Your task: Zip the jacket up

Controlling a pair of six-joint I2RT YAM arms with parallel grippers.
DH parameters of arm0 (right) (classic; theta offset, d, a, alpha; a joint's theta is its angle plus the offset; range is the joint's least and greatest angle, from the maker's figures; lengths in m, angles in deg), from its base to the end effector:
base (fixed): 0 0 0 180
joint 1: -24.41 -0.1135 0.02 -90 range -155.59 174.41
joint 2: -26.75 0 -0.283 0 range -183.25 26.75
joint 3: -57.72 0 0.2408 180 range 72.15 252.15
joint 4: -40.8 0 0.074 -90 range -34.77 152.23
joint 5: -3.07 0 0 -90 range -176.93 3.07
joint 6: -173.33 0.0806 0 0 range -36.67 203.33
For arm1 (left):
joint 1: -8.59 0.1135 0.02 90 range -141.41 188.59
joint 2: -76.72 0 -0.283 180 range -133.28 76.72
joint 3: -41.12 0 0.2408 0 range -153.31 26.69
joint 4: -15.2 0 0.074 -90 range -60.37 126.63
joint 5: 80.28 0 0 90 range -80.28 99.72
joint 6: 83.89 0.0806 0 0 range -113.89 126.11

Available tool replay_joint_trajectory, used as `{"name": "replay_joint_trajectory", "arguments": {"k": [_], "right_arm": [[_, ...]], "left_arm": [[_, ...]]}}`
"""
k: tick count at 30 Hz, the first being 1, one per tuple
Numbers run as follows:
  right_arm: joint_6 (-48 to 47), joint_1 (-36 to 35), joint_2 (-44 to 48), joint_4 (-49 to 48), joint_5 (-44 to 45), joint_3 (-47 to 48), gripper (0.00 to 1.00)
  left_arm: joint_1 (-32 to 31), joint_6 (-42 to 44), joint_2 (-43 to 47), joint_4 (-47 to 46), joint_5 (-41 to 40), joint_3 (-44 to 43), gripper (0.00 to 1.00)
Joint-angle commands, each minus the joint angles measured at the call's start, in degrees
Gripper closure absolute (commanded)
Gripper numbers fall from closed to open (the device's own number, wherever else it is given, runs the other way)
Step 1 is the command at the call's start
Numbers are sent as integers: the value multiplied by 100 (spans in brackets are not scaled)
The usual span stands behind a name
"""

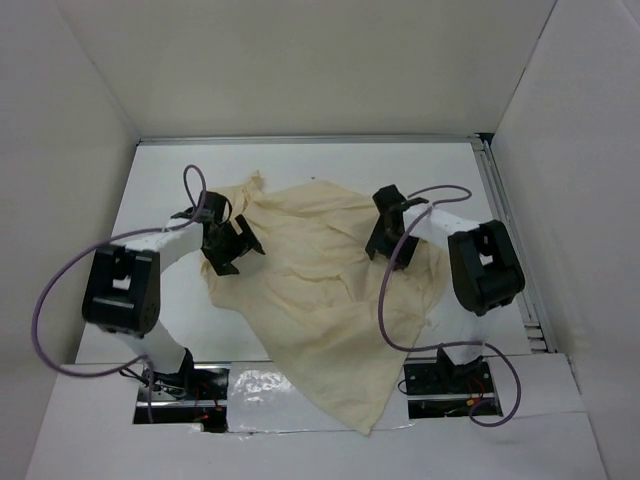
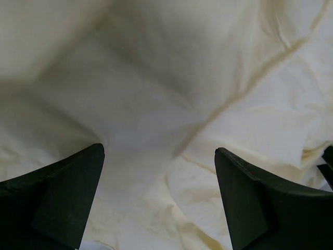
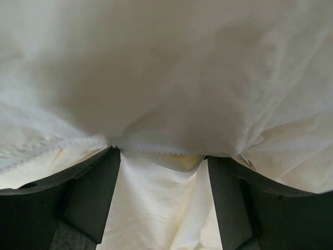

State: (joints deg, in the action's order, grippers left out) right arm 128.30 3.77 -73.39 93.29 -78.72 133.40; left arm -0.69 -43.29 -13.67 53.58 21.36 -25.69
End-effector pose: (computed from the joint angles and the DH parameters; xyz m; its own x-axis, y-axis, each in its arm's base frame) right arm 0.3070 0.1033 0.1426 -0.8702 0.4197 -0.2581 0.4188 0.9060 0.0612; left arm 0.3078 -0.0668 0.1652 -0.7579 -0.6297 -0.1707 -0.4977 0.7272 -0.4728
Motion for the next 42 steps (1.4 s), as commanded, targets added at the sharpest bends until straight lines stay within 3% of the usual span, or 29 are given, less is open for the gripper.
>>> {"name": "replay_joint_trajectory", "arguments": {"k": [1, 7, 9, 11, 14, 16, 18, 21, 26, 31, 37, 41, 42], "right_arm": [[-435, 446, -567, 173, 23, 851, 26], [-1034, 702, -1823, 597, -223, 3002, 24], [-1218, 824, -1878, 440, -537, 3208, 24], [-1394, 851, -1581, 246, -706, 3165, 16], [-1500, 694, -685, 26, -356, 2613, 7], [-1500, 449, 158, 52, 38, 1939, 0], [-1342, 167, 964, 288, 355, 1184, 0], [-1079, -640, 1984, 570, 804, 33, 0], [-411, -2705, 2937, 790, 481, -1280, 0], [203, -4664, 2659, 957, 611, -1485, 0], [346, -5248, 1929, 677, 436, -1616, 0], [364, -5169, 1761, 422, 270, -1985, 4], [346, -5065, 1726, 265, 226, -2038, 6]], "left_arm": [[241, 133, -987, -66, -135, -971, 1], [655, 282, -1973, -241, 111, -1852, 1], [804, 352, -2254, -171, 145, -2256, 1], [857, 449, -2264, -127, 216, -2452, 1], [849, 450, -1635, -21, 269, -2401, 1], [814, 283, -1132, -5, 225, -1883, 1], [814, 38, -482, 293, 172, -1532, 1], [761, -315, 46, 1024, -249, -1083, 1], [770, -491, 619, 1069, -505, -231, 1], [735, -526, 549, 928, -470, -71, 1], [647, -640, -285, 884, -557, -325, 1], [629, -666, -725, 919, -654, -422, 14], [629, -649, -848, 884, -645, -448, 29]]}}
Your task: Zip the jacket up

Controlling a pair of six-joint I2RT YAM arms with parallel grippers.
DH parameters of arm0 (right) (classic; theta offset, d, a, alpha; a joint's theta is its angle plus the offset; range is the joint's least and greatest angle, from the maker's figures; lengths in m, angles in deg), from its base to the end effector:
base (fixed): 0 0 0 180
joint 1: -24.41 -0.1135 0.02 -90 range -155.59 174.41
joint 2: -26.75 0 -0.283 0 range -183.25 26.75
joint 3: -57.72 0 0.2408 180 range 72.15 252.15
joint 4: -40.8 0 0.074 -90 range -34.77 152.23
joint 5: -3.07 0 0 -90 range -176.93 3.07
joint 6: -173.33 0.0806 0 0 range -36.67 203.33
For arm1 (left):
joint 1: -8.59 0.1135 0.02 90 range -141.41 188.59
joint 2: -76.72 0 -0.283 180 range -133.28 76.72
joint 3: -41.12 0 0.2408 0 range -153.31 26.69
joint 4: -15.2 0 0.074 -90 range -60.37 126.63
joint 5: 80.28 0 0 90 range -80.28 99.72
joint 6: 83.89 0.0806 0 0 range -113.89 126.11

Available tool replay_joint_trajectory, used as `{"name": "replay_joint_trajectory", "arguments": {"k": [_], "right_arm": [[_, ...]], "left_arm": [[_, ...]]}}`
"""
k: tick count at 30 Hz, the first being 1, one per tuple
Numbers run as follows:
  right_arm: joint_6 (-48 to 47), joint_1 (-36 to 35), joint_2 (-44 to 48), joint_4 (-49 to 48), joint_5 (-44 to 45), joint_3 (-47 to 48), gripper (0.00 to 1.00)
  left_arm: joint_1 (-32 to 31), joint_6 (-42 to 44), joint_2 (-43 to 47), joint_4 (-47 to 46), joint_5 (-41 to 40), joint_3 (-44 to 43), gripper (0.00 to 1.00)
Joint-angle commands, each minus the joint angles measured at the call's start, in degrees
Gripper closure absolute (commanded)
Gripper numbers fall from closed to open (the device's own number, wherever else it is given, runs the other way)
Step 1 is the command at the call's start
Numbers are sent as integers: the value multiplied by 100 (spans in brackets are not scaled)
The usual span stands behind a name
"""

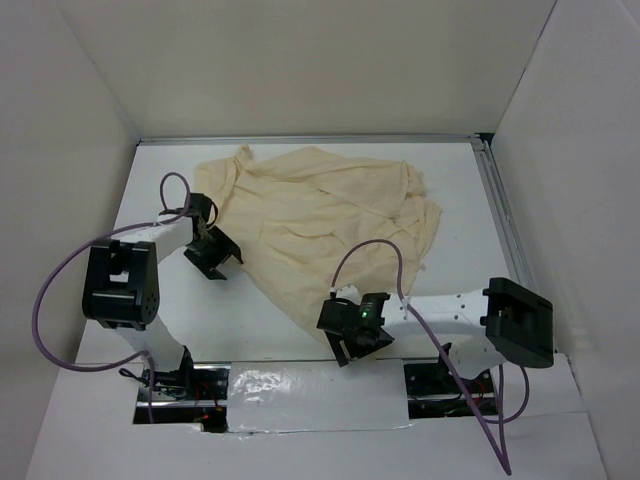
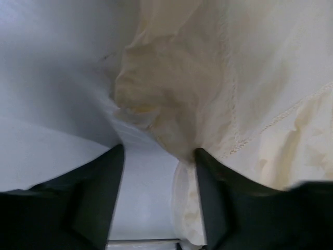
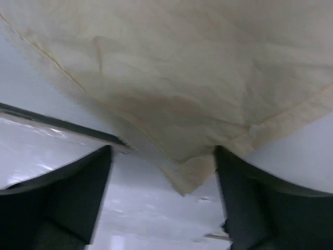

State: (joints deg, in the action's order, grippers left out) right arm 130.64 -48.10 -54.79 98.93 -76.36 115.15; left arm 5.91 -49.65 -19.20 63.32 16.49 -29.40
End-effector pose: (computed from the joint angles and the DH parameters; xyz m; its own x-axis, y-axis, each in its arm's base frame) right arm 0.0799 0.2043 0.1432 -0.8856 -0.4062 -0.2251 -0.4118 0.9110 -0.0240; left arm 0.3096 -0.0240 0.1440 -0.6050 -0.7935 -0.0662 -0.7469 0.5943 -0.2981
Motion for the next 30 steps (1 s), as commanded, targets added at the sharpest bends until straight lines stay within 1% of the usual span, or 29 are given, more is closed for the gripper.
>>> {"name": "replay_joint_trajectory", "arguments": {"k": [1, 2, 3, 4, 5, 6, 7, 9, 10, 12, 13, 15, 16, 18, 19, 20, 22, 23, 24, 25, 26, 27, 28, 29, 30], "right_arm": [[51, 193, -213, -388, -98, -318, 21], [7, 263, -240, -476, -168, -354, 33], [-20, 351, -257, -494, -178, -354, 48], [-64, 352, -223, -433, -187, -284, 64], [-107, 352, -153, -363, -187, -214, 83], [-169, 265, -91, -154, -117, -126, 94], [-187, 229, 92, -30, -116, 144, 100], [-484, 220, 461, 112, -343, 392, 100], [-555, 272, 463, 130, -345, 628, 100], [-862, 473, 840, 121, -721, 814, 100], [-881, 631, 1067, 130, -775, 945, 100], [-1223, 1280, 1428, 16, -1029, 1025, 100], [-1320, 1875, 1526, -37, -1474, 1035, 100], [-1575, 2546, 1684, -151, -1776, 1087, 100], [-1706, 2862, 1702, -204, -1969, 1096, 100], [-1829, 3492, 1694, -265, -2328, 1114, 100], [-1944, 4014, 1475, -406, -2471, 1263, 100], [-2023, 4452, 1335, -441, -2367, 1333, 100], [-2033, 4691, 994, -494, -2297, 1464, 100], [-2085, 4928, 799, -520, -2348, 1526, 100], [-2077, 5366, 615, -712, -2375, 1562, 100], [-2059, 5570, 273, -792, -2384, 1649, 100], [-2016, 5746, 79, -880, -2375, 1685, 100], [-1946, 6027, -271, -1072, -2114, 1772, 100], [-1919, 6151, -449, -1127, -1955, 1860, 100]], "left_arm": [[-22, -4, -331, -100, -141, -120, 36], [-14, -13, -418, -82, -158, -156, 52], [-31, 4, -445, -21, -193, -200, 60], [-14, -4, -454, 58, -228, -348, 76], [-14, -30, -445, 137, -298, -349, 100], [-31, 4, -410, 190, -412, -489, 100], [-31, 65, -306, 356, -491, -664, 100], [-40, 13, -112, 541, -859, -910, 100], [-31, 57, 28, 629, -983, -1008, 100], [-49, 83, 301, 778, -1247, -1357, 100], [-40, 136, 371, 831, -1370, -1508, 100], [-57, 363, 495, 762, -1397, -1920, 100], [-75, 434, 478, 649, -1415, -2079, 100], [-119, 575, 347, 586, -1494, -2624, 100], [-136, 637, 215, 595, -1389, -2887, 100], [-145, 690, -151, 638, -1310, -3411, 100], [-242, 830, -575, 682, -1204, -4011, 100], [-277, 848, -1108, 778, -1143, -4302, 100], [-382, 935, -1357, 814, -1125, -5018, 100], [-444, 962, -2003, 893, -1090, -5425, 100], [-549, 1067, -2340, 972, -994, -6247, 100], [-593, 1146, -2639, 1025, -941, -6630, 100], [-646, 1225, -3260, 999, -844, -7016, 100], [-716, 1365, -3536, 851, -591, -7629, 100], [-743, 1471, -4000, 736, -423, -7853, 100]]}}
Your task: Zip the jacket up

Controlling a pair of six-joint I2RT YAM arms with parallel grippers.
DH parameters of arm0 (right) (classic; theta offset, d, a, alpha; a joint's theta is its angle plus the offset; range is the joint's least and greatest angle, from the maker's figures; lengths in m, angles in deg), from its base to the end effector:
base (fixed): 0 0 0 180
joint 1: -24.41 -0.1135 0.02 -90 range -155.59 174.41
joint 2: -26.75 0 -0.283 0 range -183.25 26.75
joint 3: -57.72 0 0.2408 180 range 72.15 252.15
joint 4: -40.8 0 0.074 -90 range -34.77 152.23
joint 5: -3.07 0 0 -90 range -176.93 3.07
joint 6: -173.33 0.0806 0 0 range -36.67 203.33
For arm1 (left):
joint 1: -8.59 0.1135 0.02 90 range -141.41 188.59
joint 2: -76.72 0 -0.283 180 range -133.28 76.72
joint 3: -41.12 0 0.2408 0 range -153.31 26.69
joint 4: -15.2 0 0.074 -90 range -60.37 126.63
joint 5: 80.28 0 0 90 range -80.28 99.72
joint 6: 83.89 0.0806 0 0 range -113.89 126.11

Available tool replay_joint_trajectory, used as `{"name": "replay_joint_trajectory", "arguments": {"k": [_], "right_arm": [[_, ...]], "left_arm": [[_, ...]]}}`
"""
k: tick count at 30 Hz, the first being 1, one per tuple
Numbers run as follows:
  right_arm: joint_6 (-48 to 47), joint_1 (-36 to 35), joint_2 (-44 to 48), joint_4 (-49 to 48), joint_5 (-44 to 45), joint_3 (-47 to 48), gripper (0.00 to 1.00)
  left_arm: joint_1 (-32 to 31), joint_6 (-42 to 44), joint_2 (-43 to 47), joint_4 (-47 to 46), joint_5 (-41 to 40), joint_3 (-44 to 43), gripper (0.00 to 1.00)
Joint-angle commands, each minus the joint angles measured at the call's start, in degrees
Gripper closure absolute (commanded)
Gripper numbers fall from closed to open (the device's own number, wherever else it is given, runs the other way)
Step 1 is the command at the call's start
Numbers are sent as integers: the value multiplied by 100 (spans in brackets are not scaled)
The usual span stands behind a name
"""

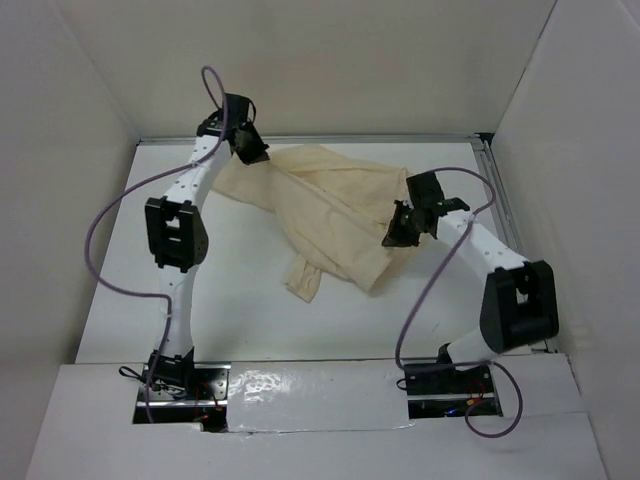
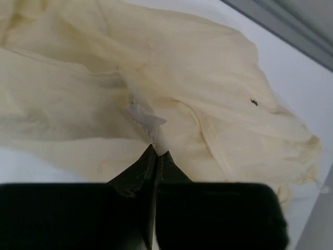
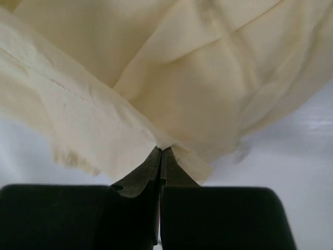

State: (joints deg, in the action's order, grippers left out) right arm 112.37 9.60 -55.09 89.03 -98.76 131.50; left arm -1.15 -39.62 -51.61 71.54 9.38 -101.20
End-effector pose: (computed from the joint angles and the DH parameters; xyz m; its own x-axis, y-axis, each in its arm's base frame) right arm 0.2888 0.0935 0.2327 -0.8780 0.2593 -0.4024 0.0755 0.9051 0.4185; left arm 0.5357 -0.0915 0.2896 -0.5815 -0.6267 -0.5187 -0.3604 0.7701 -0.5264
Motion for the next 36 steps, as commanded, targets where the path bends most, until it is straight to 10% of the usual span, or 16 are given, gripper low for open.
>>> {"name": "replay_joint_trajectory", "arguments": {"k": [1, 2, 3, 8, 12, 21, 29, 36], "right_arm": [[-152, 521, -829, -137, 513, 470, 100], [-231, 566, -1051, -67, 550, 655, 100], [-441, 575, -1279, 55, 577, 857, 98], [-689, 312, -1590, 250, 1130, 1430, 22], [-557, 426, -1326, 39, 1166, 1508, 0], [-601, 962, -3318, 328, 525, 3835, 0], [-592, 743, -5490, 960, -345, 6447, 0], [-303, 681, -4792, 710, 5, 4453, 0]], "left_arm": [[-72, 521, -911, -200, 515, -919, 86], [-72, 504, -1069, -418, 552, -930, 66], [-72, 504, -1071, -560, 622, -861, 2], [-90, 600, -344, -1307, 991, 159, 1], [-361, 785, 202, -1071, 948, 378, 1], [-1425, 689, 1574, -1474, 1641, 2777, 1], [-1725, 188, 846, -1808, 2624, 3753, 1], [-1076, 284, 380, -1564, 1995, 3694, 1]]}}
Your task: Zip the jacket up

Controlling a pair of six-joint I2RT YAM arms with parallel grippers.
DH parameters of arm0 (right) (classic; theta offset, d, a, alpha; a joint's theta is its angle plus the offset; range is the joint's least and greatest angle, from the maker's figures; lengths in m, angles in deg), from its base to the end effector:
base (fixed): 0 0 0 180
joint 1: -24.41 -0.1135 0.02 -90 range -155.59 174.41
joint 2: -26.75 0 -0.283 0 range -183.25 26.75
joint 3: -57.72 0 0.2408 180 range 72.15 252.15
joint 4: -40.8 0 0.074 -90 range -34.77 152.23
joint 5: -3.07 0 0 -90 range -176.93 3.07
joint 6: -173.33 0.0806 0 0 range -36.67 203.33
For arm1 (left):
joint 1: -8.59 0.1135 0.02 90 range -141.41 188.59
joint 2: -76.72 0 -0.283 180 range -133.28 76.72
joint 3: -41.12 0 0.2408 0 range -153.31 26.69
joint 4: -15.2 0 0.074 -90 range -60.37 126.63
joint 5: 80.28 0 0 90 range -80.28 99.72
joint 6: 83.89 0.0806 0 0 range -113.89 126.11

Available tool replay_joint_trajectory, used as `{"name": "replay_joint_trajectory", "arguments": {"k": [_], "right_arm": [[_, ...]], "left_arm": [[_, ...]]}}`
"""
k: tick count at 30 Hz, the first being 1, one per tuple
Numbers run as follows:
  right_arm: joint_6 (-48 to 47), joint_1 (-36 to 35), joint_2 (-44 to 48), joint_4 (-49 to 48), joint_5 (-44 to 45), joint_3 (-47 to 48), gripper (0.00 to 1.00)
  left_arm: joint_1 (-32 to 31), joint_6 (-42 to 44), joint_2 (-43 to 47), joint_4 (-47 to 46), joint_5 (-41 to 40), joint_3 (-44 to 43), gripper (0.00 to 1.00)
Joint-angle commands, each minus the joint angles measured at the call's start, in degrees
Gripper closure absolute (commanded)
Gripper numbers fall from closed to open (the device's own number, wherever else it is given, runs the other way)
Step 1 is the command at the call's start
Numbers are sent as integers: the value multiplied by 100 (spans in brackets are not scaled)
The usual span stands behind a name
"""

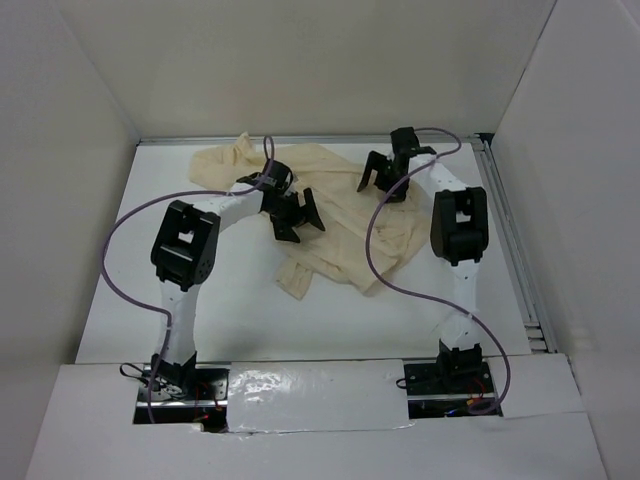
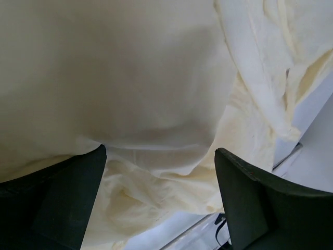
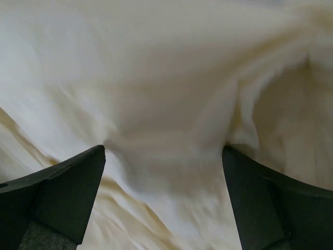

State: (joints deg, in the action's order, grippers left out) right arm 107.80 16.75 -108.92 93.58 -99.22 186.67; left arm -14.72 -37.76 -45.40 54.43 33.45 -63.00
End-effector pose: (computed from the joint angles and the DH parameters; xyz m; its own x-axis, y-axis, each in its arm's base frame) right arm 0.5320 0.0889 0.1515 -0.8755 0.2906 -0.3860 0.1377 0.9158 0.3772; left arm 0.4275 -0.2195 0.1545 -0.9464 -0.2830 -0.1557 -0.1298 0.7745 -0.6191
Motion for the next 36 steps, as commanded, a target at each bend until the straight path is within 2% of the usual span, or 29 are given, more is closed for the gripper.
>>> {"name": "replay_joint_trajectory", "arguments": {"k": [1, 5, 9, 11, 13, 15, 17, 20, 22, 27, 31, 35, 36], "right_arm": [[216, -34, 804, 122, 52, -1481, 0], [601, -173, 2286, -642, 261, -3965, 0], [1137, -673, 3563, -1301, 342, -5698, 0], [1516, -938, 4151, -1417, 385, -6202, 0], [1587, -1237, 4391, -1313, 683, -6275, 0], [1465, -1334, 4585, -1111, 1165, -6074, 0], [1351, -1343, 4691, -840, 1395, -5697, 0], [938, -1789, 4901, -453, 1991, -5274, 0], [841, -2001, 5129, -241, 2116, -5142, 0], [507, -2555, 5639, -442, 1933, -5466, 0], [261, -2810, 5351, -268, 2020, -5371, 1], [84, -2934, 4938, -135, 2143, -5317, 8], [76, -2917, 4772, -169, 2117, -5343, 13]], "left_arm": [[361, 134, -389, 227, -465, -223, 1], [844, 466, -802, 289, -747, -890, 1], [1091, 1073, -1103, 26, -553, -1629, 1], [1083, 1354, -1147, 7, -597, -2049, 1], [1092, 1382, -1008, 296, -536, -2202, 1], [1074, 1382, -492, 141, -283, -1817, 1], [1039, 1259, -59, -185, -220, -931, 1], [1004, 1022, 941, -300, -420, 360, 1], [986, 829, 1339, -230, -509, 793, 1], [811, 513, 2727, -317, -684, 2145, 1], [793, 257, 3414, -230, -938, 2693, 1], [810, 248, 3564, 146, -1282, 2694, 1], [819, 187, 3538, 218, -1318, 2685, 1]]}}
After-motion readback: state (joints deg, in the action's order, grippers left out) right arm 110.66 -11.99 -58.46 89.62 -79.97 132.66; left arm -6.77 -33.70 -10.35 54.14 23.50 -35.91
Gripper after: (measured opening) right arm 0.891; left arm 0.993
